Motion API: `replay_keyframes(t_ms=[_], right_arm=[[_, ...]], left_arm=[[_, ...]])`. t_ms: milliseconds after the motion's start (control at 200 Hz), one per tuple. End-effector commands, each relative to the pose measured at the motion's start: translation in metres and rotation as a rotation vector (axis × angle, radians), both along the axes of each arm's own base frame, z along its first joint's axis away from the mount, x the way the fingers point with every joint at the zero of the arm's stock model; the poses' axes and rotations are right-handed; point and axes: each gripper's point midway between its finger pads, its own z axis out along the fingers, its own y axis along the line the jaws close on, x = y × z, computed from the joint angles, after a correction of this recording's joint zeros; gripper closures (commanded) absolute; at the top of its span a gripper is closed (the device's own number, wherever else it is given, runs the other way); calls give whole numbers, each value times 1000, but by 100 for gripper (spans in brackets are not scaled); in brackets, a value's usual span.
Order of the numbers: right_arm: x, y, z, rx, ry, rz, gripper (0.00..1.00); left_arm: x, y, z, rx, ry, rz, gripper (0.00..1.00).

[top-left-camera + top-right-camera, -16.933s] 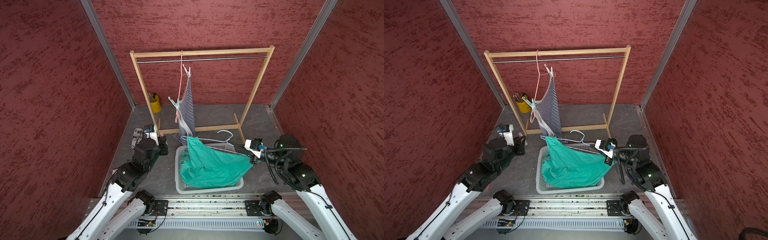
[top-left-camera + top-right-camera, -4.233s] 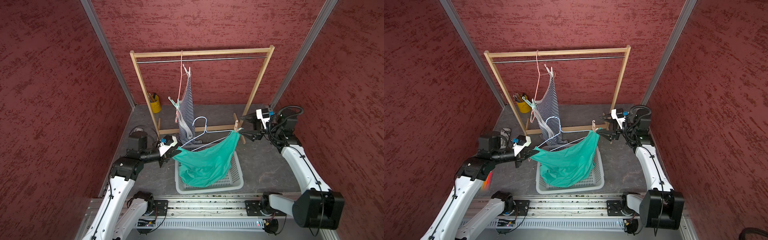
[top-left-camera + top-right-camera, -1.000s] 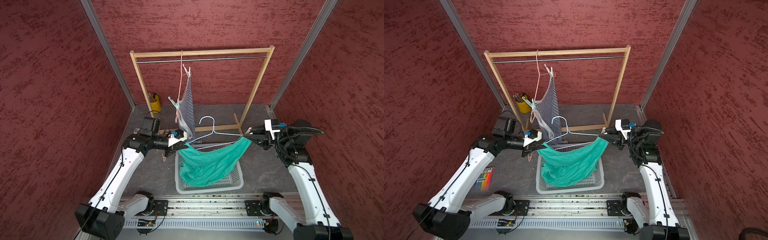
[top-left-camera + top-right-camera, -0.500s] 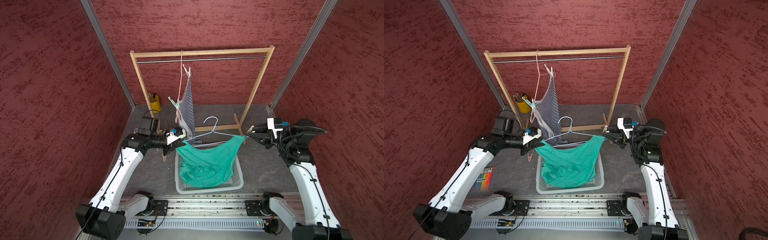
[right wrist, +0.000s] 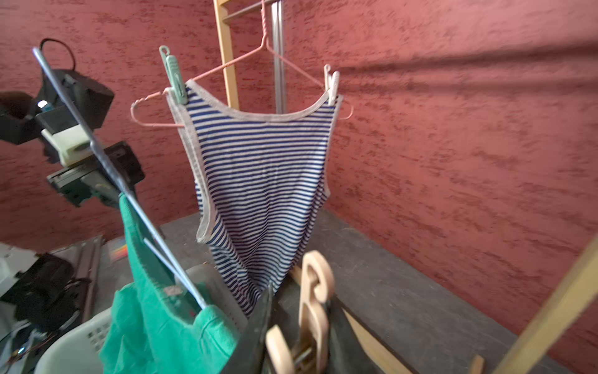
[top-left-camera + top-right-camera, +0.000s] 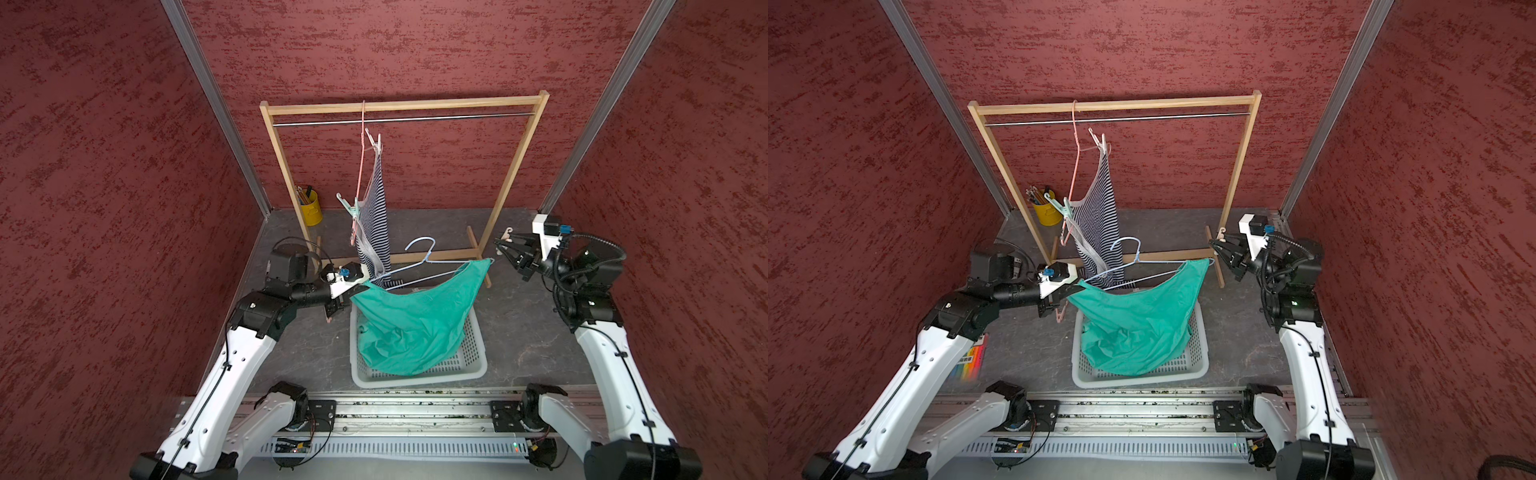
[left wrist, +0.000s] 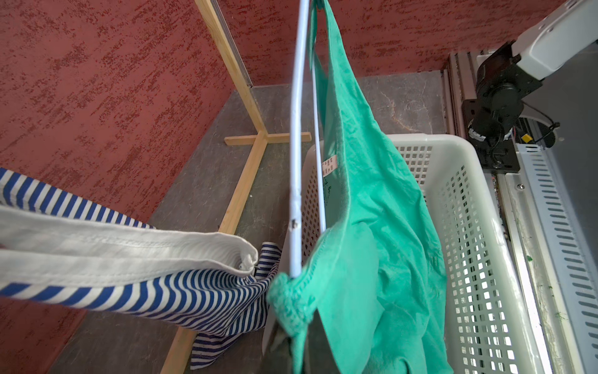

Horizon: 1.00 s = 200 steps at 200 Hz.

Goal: Remove the clothespins securing tank tops to the hanger
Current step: Remove the clothespin from the hanger, then place the clothespin at the center of the board.

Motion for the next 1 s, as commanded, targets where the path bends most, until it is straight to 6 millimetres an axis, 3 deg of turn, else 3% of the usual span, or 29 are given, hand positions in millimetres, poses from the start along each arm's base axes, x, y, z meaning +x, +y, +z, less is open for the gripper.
replay_keyframes(t_ms=[0, 115, 331, 456, 676, 791, 997], right_arm=[[8, -27, 22, 64, -35, -233, 100], [10, -44, 9, 103, 31, -359, 100], [23, -83, -33, 117, 230, -618, 100], [29, -87, -54, 133, 304, -640, 100], [34, -98, -91, 187, 375, -710, 100], [41, -113, -129, 161, 499, -805, 100], [47, -112, -188, 136, 709, -815, 100]], left_arm=[[8, 1, 4, 37, -55, 69, 100], [7, -4, 6, 50, -86, 78, 100], [15, -8, 6, 54, -109, 116, 100], [21, -14, 9, 48, -122, 125, 100], [10, -27, 10, 60, -125, 64, 100], [7, -27, 9, 69, -136, 50, 100], [5, -29, 7, 91, -125, 24, 100]])
